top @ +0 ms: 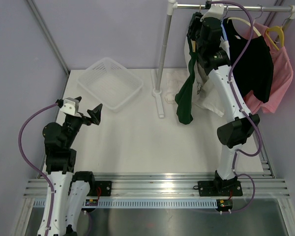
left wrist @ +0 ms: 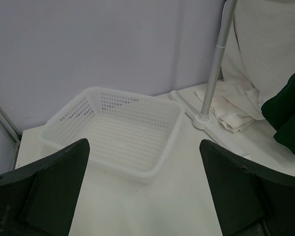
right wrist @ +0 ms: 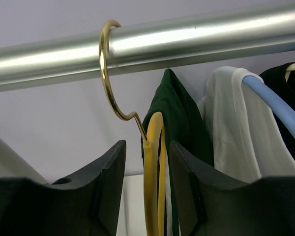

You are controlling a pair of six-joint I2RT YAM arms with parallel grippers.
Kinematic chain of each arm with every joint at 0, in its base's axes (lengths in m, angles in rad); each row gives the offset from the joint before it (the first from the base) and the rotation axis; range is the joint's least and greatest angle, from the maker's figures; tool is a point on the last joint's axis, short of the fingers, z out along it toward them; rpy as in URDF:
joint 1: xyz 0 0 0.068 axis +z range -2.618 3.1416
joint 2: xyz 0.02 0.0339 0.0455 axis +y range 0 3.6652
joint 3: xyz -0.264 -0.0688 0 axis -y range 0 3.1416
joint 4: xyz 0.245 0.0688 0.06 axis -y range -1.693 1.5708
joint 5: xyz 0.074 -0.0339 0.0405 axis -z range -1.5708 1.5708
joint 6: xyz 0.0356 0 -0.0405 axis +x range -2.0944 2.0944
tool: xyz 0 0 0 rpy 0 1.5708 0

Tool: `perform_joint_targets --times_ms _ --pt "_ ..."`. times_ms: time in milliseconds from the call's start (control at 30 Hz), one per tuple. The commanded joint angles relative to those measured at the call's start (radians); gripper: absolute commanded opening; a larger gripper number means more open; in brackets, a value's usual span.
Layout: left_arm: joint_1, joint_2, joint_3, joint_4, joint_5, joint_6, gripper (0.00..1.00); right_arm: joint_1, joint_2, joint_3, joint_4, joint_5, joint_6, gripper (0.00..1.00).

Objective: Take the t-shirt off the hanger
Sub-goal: Grab a hanger with a tshirt on it with the right arm

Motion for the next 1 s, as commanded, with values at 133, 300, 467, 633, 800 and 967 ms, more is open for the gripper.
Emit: perform_joint_targets --times_ms 133,300,467,633,800,967 --pt "0.003 -0.002 0.029 0.029 0.034 0.001 0.99 0.013 0.036 0.081 0.013 0.032 -0.037 0.41" --pt "0.005 -0.004 0.026 0.029 0.042 0.006 0.99 0.017 0.044 0.095 0.005 0.053 -0.052 0.21" --pt "0.003 -0.008 0.026 0.031 0.045 0.009 0.99 0.031 0.039 0.09 0.005 0.082 -0.077 0.0" --pt "0.003 -0.004 0.026 0.031 0.019 0.003 0.99 0.059 0.027 0.084 0.044 0.171 -0.102 0.0" --pt "0.003 0.007 0.029 0.032 0.022 -0.002 0.99 0.074 -0.009 0.067 0.076 0.191 -0.155 0.0" --pt "0.003 0.015 0.026 0.041 0.028 -0.002 0.99 0.091 -0.056 0.053 0.077 0.203 -0.18 0.0"
